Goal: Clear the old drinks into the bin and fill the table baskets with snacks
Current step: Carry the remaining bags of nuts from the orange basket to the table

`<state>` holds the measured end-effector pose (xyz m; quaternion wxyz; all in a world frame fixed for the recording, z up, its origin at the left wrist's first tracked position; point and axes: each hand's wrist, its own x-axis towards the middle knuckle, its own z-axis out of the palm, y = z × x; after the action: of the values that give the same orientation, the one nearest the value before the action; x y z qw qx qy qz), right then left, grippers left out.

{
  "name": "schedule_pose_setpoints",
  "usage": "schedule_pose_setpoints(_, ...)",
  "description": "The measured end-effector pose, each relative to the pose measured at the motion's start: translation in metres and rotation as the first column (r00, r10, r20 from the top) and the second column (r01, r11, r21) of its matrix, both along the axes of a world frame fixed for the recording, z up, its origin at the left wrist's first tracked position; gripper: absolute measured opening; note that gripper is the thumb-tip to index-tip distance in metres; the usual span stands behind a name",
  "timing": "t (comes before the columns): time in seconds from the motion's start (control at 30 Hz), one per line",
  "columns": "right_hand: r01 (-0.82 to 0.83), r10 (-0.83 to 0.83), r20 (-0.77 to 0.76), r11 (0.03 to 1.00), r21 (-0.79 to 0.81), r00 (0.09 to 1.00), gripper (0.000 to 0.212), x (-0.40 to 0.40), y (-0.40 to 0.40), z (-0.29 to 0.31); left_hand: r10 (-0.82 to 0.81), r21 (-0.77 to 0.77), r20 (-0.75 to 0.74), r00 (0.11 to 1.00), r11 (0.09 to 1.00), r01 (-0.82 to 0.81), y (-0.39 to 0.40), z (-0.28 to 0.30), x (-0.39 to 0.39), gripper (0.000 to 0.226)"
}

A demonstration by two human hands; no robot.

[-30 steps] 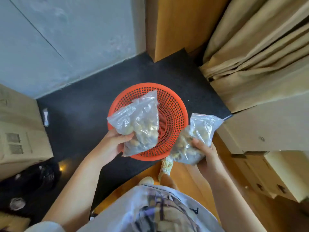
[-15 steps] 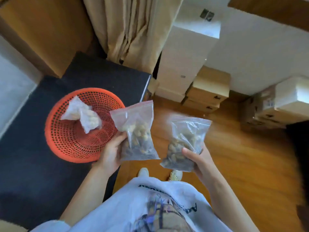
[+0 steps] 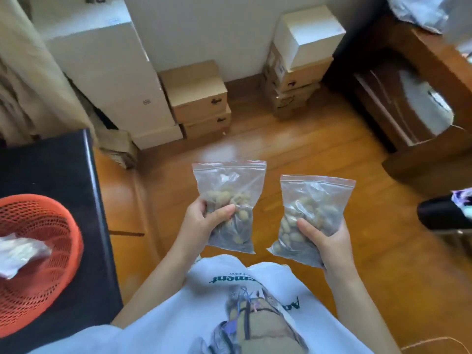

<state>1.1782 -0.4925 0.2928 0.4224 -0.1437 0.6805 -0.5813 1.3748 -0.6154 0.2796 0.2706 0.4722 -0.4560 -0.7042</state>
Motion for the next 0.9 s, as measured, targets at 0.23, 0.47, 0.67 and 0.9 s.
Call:
schedule_pose_setpoints(0.23,0.268,-0.268,-0.004,0.963,-0.011,0.963,0.068,-0.121,0.107,-0.003,-0.148,-0.020,0.063,0.987,0.989,0.149,0.073,0.000,-0.158,0.029)
schedule_pose_setpoints(0.47,0.498,-0.499,0.081,0.866,0.036,0.863,0.068,-0.197,0.192,-0.019,-0.287,-0.033,0.115,0.951,0.956,0.292,0.116,0.004,-0.265,0.030)
schedule_pose_setpoints(0.67,0.701,-0.700,0.128,0.712,0.044,0.703,0.065,-0.241,0.243,-0.027,-0.490,-0.033,0.151,0.859,0.866,0.499,0.145,-0.003,-0.351,0.018)
schedule_pose_setpoints(0.9,0.809,-0.806,0.094,0.588,0.020,0.584,0.067,-0.326,0.301,-0.023,-0.686,-0.050,0.164,0.709,0.712,0.700,0.190,-0.010,-0.490,0.014)
